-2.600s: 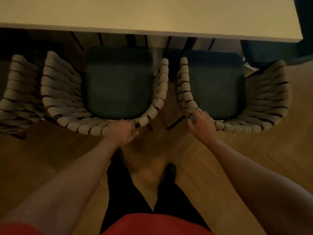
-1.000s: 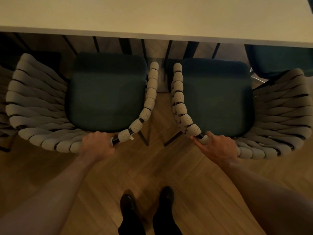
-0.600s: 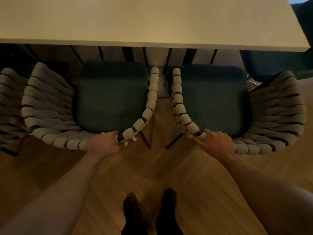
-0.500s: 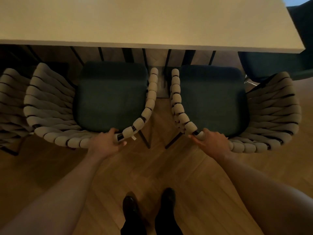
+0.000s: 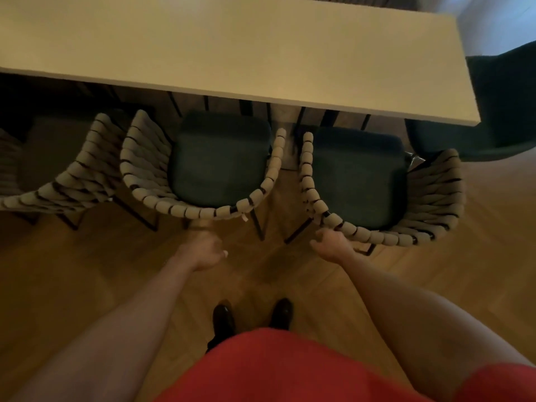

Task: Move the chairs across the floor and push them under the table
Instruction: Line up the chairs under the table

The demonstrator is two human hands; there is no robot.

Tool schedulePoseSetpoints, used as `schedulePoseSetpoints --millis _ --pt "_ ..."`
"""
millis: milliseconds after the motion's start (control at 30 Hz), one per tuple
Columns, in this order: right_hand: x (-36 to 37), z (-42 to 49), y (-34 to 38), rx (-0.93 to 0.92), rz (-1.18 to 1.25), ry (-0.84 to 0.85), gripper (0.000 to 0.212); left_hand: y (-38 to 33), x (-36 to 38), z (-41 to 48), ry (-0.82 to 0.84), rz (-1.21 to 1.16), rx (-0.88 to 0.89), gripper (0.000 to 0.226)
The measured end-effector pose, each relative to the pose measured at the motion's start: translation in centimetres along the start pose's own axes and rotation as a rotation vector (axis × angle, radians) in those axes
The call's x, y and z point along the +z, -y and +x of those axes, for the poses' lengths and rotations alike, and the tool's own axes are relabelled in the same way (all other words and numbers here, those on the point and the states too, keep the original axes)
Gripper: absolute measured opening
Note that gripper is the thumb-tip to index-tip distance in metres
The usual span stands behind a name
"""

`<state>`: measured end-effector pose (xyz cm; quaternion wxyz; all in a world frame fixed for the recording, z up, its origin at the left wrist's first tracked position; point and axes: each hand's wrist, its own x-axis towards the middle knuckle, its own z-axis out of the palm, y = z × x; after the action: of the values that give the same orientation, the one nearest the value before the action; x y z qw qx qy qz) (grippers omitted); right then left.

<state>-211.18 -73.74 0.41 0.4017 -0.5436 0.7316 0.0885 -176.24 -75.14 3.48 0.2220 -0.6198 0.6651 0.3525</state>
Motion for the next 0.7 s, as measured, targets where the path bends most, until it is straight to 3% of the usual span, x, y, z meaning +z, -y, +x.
schedulePoseSetpoints --millis 133,300,567,700 --pt "3.1 -2.0 4.4 -0.053 0.028 0.146 0.023 4.6 2.8 -3.4 0.033 -0.296 -0.035 0.047" --pt "9.9 -3.3 11.8 -0.118 0.005 0.228 0.027 14.5 5.4 -6.1 -0.002 -0.590 -0.095 0.030" --pt "19.6 -3.7 30.2 -0.211 -0.099 0.339 0.033 33.3 6.1 -10.8 -0.183 -0.869 -0.236 0.026" --pt "23.0 -3.6 39.2 -0.252 -0.099 0.344 0.035 42.1 6.6 -12.0 -0.194 -0.986 -0.312 0.011"
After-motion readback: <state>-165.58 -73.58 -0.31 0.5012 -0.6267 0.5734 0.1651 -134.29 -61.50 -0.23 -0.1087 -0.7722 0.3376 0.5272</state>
